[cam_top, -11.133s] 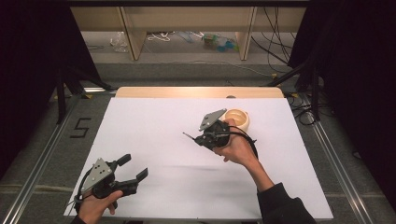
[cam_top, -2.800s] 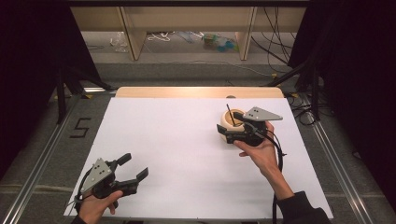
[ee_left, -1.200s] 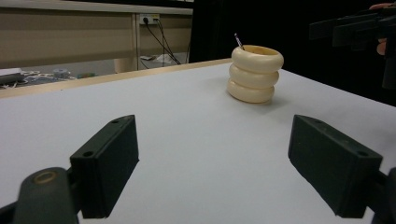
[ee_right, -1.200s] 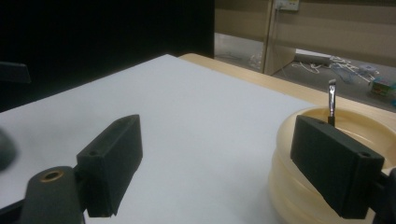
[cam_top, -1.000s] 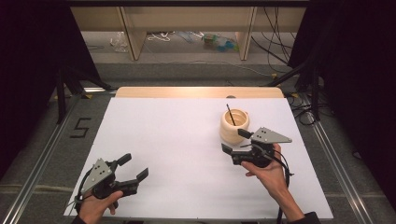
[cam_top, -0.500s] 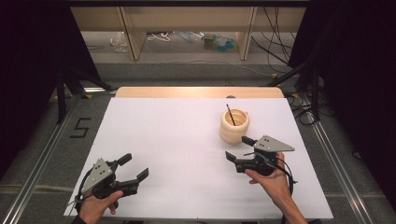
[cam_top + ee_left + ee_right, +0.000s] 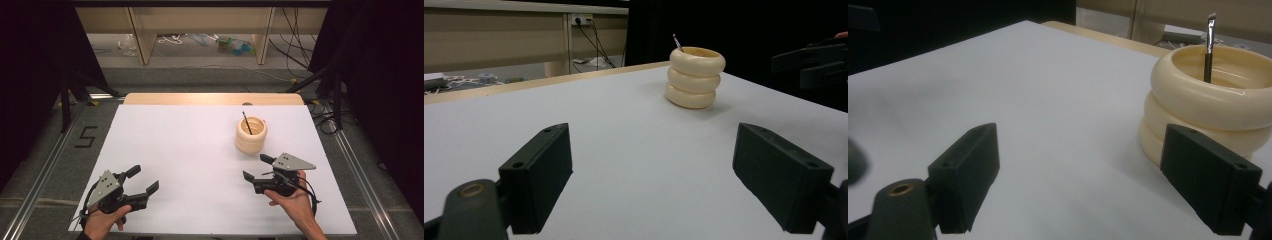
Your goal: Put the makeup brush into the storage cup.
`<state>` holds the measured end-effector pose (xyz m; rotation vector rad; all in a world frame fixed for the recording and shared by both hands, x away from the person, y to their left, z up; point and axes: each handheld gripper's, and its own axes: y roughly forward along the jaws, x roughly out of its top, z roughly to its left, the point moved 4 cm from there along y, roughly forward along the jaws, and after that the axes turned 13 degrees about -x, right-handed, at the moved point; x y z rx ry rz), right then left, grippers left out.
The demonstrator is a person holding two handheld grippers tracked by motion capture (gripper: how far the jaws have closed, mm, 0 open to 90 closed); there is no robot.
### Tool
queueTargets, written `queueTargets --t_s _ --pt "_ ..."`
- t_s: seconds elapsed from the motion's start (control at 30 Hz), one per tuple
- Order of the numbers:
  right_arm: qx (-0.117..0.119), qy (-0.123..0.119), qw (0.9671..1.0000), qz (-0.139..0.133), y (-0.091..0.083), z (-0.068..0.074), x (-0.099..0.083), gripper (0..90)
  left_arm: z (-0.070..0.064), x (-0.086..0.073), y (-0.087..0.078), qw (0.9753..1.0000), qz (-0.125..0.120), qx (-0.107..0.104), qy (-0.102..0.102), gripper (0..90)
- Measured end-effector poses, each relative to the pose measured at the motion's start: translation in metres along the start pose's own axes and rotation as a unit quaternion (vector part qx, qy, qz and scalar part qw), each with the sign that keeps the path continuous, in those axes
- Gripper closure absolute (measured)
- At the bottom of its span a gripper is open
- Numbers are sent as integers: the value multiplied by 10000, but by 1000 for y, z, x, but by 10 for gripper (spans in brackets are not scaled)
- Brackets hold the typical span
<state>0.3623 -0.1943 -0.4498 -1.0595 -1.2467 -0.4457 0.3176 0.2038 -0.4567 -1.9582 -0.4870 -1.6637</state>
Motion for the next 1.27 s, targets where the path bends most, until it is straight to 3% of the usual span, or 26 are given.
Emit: queueTargets --t_s 0.57,1.27 --pt "21 74 10000 -5 -20 2 -12 167 -1 -1 0 10000 12 7 -79 160" --pt "-5 66 10000 -57 -18 0 -13 168 -1 -1 1 10000 20 -2 -42 160"
